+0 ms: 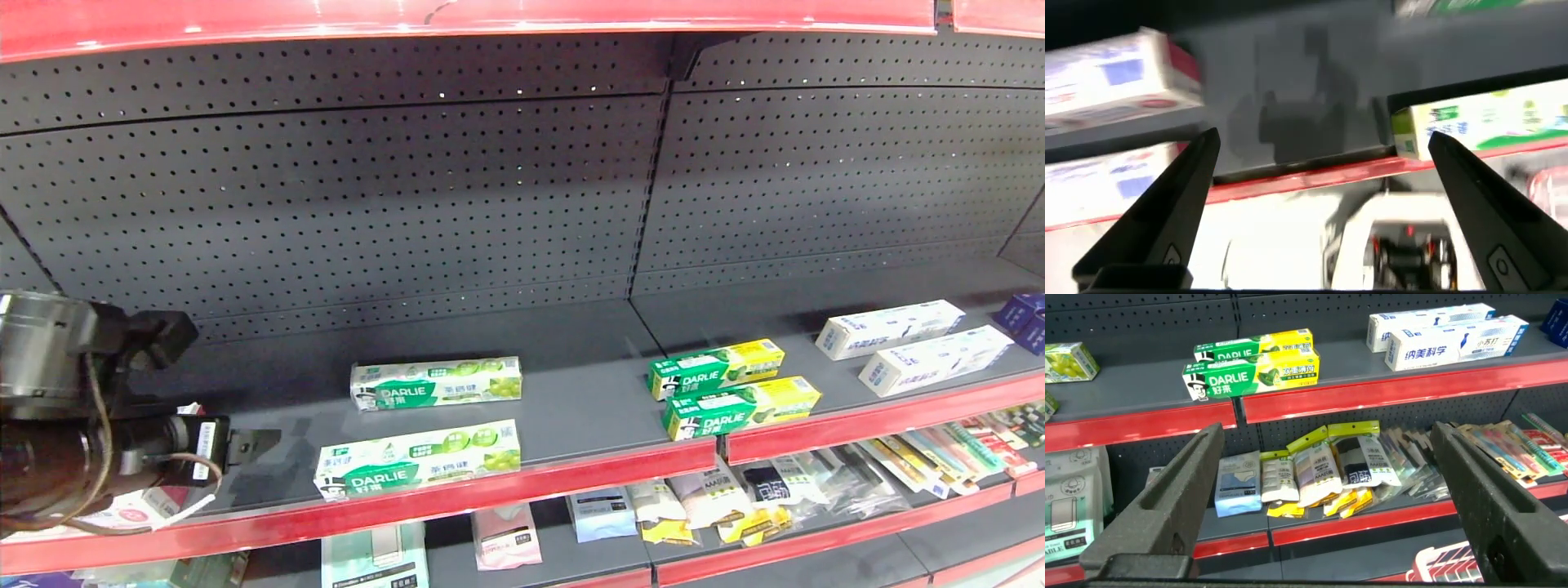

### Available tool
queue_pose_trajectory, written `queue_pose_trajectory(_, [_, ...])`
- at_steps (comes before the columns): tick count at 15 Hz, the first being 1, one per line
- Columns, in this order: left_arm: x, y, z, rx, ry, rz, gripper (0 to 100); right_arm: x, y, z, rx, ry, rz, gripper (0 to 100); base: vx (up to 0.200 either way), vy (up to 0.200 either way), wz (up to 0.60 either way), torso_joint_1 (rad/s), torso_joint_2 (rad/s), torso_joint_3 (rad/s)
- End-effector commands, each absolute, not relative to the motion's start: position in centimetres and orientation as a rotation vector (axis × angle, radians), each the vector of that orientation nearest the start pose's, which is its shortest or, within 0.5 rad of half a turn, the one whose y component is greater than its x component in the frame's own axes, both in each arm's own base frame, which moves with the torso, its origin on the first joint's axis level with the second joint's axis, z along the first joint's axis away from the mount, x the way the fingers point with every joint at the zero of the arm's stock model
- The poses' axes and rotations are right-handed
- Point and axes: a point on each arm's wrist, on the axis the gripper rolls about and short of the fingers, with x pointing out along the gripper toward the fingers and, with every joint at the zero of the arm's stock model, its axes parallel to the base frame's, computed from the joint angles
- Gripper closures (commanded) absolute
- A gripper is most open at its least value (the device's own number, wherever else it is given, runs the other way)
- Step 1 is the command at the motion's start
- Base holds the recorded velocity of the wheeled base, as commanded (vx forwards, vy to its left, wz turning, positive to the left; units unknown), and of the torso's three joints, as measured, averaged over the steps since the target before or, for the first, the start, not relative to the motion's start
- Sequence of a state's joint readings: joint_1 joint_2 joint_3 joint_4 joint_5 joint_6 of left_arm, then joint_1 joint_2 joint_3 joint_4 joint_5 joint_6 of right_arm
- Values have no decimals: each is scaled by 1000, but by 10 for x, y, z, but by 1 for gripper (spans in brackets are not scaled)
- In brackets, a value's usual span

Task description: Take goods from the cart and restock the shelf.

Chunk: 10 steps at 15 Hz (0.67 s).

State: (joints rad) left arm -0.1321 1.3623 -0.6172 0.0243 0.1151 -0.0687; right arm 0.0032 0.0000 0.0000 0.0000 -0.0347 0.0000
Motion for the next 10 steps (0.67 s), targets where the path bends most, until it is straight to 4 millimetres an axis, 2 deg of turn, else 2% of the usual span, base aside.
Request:
queue_pose_trajectory(1, [119,-10,186,-11,521,27,0,-23,-1,76,0,2,-31,0,0,0,0,0,0,0])
queue_pose_trajectory(2, [84,-4,192,-37,391,46,0,-23,-1,76,0,0,-32,0,0,0,0,0,0,0])
queue_pose_trajectory(3, [66,-2,193,-49,321,50,0,-23,-1,76,0,2,-32,0,0,0,0,0,0,0])
queue_pose_trajectory(5, [28,0,182,-70,211,12,0,-23,-1,76,-2,-2,-31,0,0,0,0,0,0,0])
queue_pose_trajectory(6, [6,0,165,-77,165,-25,0,-23,-1,76,0,2,-32,0,0,0,0,0,0,0])
queue_pose_trajectory(7, [-7,1,148,-78,138,-42,0,-23,-1,75,0,0,-31,0,0,0,0,0,0,0])
queue_pose_trajectory(8, [-16,1,128,-79,120,-44,0,-23,-1,76,0,2,-32,0,0,0,0,0,0,0])
queue_pose_trajectory(9, [-21,1,118,-79,102,-48,0,-23,-1,75,0,0,-31,0,0,0,0,0,0,0])
queue_pose_trajectory(10, [-26,2,97,-67,104,-42,0,-23,-1,76,0,2,-31,0,0,0,0,0,0,0])
